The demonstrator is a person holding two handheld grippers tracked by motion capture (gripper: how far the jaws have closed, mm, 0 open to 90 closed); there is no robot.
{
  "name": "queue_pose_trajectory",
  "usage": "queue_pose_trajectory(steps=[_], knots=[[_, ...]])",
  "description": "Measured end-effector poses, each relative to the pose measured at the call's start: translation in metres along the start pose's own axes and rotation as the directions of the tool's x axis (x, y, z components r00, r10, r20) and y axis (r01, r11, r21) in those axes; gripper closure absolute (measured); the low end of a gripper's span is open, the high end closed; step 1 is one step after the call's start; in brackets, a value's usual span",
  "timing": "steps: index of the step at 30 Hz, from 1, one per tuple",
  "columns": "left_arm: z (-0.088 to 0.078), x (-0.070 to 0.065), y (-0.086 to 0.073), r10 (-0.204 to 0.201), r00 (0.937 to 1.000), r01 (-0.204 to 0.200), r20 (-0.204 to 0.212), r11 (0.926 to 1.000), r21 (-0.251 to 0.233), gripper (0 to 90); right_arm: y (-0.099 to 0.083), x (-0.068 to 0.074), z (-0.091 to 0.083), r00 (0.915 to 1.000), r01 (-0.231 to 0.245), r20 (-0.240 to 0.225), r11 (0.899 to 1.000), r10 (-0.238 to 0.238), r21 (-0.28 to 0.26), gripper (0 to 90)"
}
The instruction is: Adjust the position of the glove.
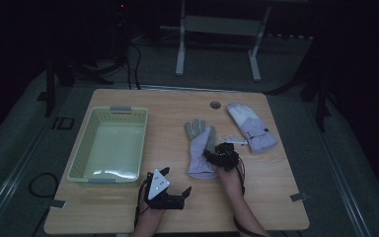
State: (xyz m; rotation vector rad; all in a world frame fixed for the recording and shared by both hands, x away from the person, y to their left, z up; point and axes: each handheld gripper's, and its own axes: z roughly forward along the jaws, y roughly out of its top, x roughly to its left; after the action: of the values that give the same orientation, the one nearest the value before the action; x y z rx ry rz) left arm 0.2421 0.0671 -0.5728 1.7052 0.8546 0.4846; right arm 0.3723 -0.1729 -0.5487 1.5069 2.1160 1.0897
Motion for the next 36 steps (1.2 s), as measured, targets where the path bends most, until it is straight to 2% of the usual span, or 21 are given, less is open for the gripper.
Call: queue_pose_trajectory(steps=[2,5,10,13,16,17,19,23,28,33,36], knots=[[0.000,0.000,0.000,-0.002,1.0000,0.002,0.000,1.0000,0.000,0.0,0.001,-0.002,-0.004,0.9997,0.023,0.012,1.000,-0.023,-0.009,36.4],[0.000,0.000,0.000,-0.002,1.0000,0.002,-0.001,1.0000,0.000,0.0,0.004,-0.007,-0.010,0.9986,0.052,-0.007,0.999,-0.052,-0.007,29.2],[0.000,0.000,0.000,-0.005,1.0000,0.005,-0.001,1.0000,0.000,0.0,0.014,-0.015,-0.023,0.9954,0.096,0.000,0.995,-0.096,-0.021,28.7],[0.000,0.001,0.000,-0.007,1.0000,0.007,0.000,1.0000,0.001,0.0,0.020,-0.021,-0.033,0.9877,0.149,0.055,0.988,-0.146,-0.036,32.7],[0.000,0.001,0.000,-0.007,1.0000,0.007,0.000,1.0000,0.002,0.0,0.025,-0.027,-0.040,0.9862,0.155,0.068,0.987,-0.151,-0.053,33.3],[0.000,0.001,0.000,-0.007,1.0000,0.007,-0.001,1.0000,0.002,0.0,0.027,-0.030,-0.044,0.9869,0.151,0.066,0.987,-0.147,-0.055,37.6],[0.000,0.000,0.000,-0.006,1.0000,0.006,-0.002,1.0000,0.003,0.0,0.032,-0.037,-0.049,0.9905,0.133,0.041,0.990,-0.131,-0.054,37.5],[0.000,0.001,0.000,-0.008,1.0000,0.008,-0.002,1.0000,0.003,0.0,0.037,-0.048,-0.055,0.9846,0.163,0.073,0.985,-0.159,-0.059,39.7],[0.000,0.001,0.000,-0.008,1.0000,0.008,-0.002,1.0000,0.001,0.0,0.042,-0.063,-0.059,0.9812,0.176,0.087,0.983,-0.172,-0.048,35.5],[0.000,0.001,0.000,-0.012,0.9999,0.012,-0.002,0.9999,0.002,0.0,0.049,-0.081,-0.064,0.9835,0.172,0.070,0.983,-0.167,-0.071,36.5],[0.000,0.001,0.000,-0.010,0.9999,0.010,-0.003,0.9999,0.003,0.0,0.053,-0.090,-0.067,0.9819,0.179,0.078,0.981,-0.173,-0.074,34.0]])
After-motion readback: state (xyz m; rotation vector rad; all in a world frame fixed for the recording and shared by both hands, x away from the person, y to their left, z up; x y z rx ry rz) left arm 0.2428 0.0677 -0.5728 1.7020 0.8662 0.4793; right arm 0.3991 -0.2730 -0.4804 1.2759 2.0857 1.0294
